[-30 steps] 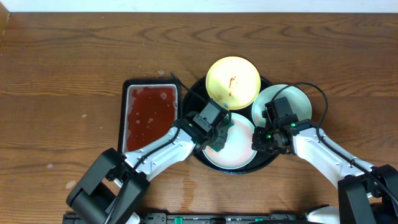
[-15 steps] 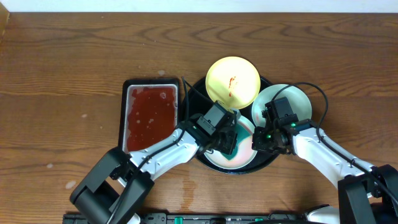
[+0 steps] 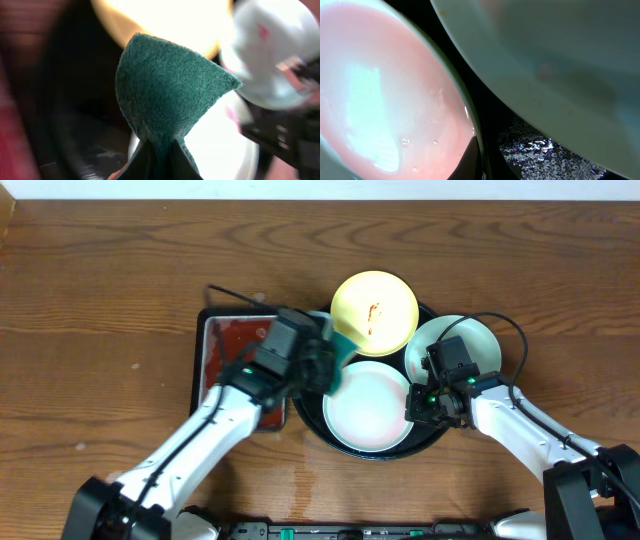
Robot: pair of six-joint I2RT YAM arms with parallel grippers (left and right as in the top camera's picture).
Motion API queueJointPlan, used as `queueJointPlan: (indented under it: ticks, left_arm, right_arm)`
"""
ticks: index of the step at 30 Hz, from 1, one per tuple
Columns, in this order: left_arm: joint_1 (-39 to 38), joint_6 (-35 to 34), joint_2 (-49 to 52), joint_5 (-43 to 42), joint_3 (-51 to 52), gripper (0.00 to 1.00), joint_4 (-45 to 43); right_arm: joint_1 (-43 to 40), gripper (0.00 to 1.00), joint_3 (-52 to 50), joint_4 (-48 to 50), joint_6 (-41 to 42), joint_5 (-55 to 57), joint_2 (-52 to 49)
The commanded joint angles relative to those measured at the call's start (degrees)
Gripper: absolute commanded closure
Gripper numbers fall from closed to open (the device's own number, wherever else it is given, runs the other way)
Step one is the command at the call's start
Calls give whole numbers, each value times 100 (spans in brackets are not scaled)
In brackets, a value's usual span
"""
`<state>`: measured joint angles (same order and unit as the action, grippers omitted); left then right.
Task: Clean dirty plates on tray and stack at the side
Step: 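Carry the green sponge with the left gripper into the water tray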
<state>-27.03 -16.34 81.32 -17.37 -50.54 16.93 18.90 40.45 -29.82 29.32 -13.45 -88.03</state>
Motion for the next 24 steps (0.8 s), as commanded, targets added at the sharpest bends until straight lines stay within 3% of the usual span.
queueJointPlan:
  ticks: [1, 11, 22, 24]
  left_arm:
    - [522, 275, -149, 468, -33, 92, 149]
    - [1825, 514, 201, 1102, -31, 92, 450]
    - [1963, 229, 1200, 1099, -31, 92, 555]
    - [1963, 229, 1202, 1099, -31, 88, 551]
  right_arm:
    - [33, 99, -76, -81, -24, 269, -48]
    - [33, 99, -76, -81, -24, 269, -48]
    - [33, 99, -76, -83, -24, 269, -48]
    - [33, 99, -76, -83, -24, 269, -48]
